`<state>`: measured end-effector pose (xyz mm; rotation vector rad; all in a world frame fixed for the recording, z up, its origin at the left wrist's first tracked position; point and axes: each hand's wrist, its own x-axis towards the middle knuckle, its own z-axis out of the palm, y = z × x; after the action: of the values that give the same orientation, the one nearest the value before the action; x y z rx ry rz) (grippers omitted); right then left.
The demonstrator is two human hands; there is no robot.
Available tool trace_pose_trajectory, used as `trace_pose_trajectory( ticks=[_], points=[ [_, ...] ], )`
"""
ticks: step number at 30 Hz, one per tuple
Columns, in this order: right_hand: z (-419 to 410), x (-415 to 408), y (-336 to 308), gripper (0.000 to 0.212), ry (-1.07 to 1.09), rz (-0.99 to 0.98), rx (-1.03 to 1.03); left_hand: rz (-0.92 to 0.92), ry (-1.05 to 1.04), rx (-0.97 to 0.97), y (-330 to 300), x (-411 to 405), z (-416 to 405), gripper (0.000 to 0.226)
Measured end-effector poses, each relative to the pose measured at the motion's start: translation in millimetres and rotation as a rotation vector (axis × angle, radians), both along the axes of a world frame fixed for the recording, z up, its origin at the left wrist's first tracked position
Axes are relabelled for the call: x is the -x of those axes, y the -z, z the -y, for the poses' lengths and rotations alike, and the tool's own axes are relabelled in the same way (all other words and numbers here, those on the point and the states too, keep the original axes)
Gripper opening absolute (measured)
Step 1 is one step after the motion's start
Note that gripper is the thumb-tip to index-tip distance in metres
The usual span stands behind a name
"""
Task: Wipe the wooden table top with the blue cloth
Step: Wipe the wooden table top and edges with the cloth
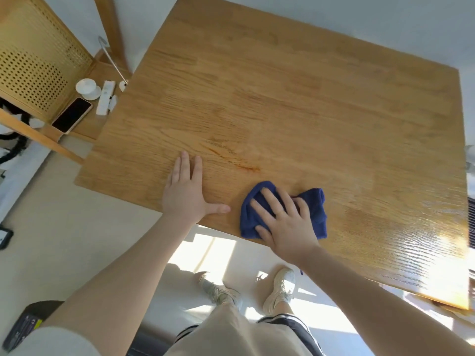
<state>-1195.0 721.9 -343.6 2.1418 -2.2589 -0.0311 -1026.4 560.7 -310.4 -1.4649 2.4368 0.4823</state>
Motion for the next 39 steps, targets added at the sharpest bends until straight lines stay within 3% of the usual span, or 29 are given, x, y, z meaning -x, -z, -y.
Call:
trace_pose_trajectory(
  ticks=[3, 9, 13, 18, 24, 31, 39],
  points=[
    [17, 5, 1, 0.046, 0.014, 0.016, -0.05, -0.026, -0.012, -0.013, 0, 1, 3, 0.136],
    [97, 24, -3, 0.05, 0.38, 0.122, -0.105, -0.038, -0.004, 0.01, 5, 0, 1, 0.137],
    [64, -3, -1, 0.052, 0.289, 0.08, -0.015, -0.043, -0.006, 0.007, 3, -1, -2, 0.136],
    [41, -18, -3, 0.05, 0.14, 0.074, -0.062, -0.046, -0.006, -0.006, 4, -1, 1, 0.135],
    [103, 6, -3, 0.057, 0.279, 0.113, -0.102, -0.06, -0.009, -0.001, 8, -3, 1, 0.135],
    [46, -17, -1, 0.052, 0.127, 0.068, -0.079, -0.08, -0.008, 0.002, 7, -2, 2, 0.134],
    [157, 0, -4, 0.052, 0.225, 0.122, -0.123, -0.035, -0.033, -0.007, 6, 2, 2, 0.138]
  ],
)
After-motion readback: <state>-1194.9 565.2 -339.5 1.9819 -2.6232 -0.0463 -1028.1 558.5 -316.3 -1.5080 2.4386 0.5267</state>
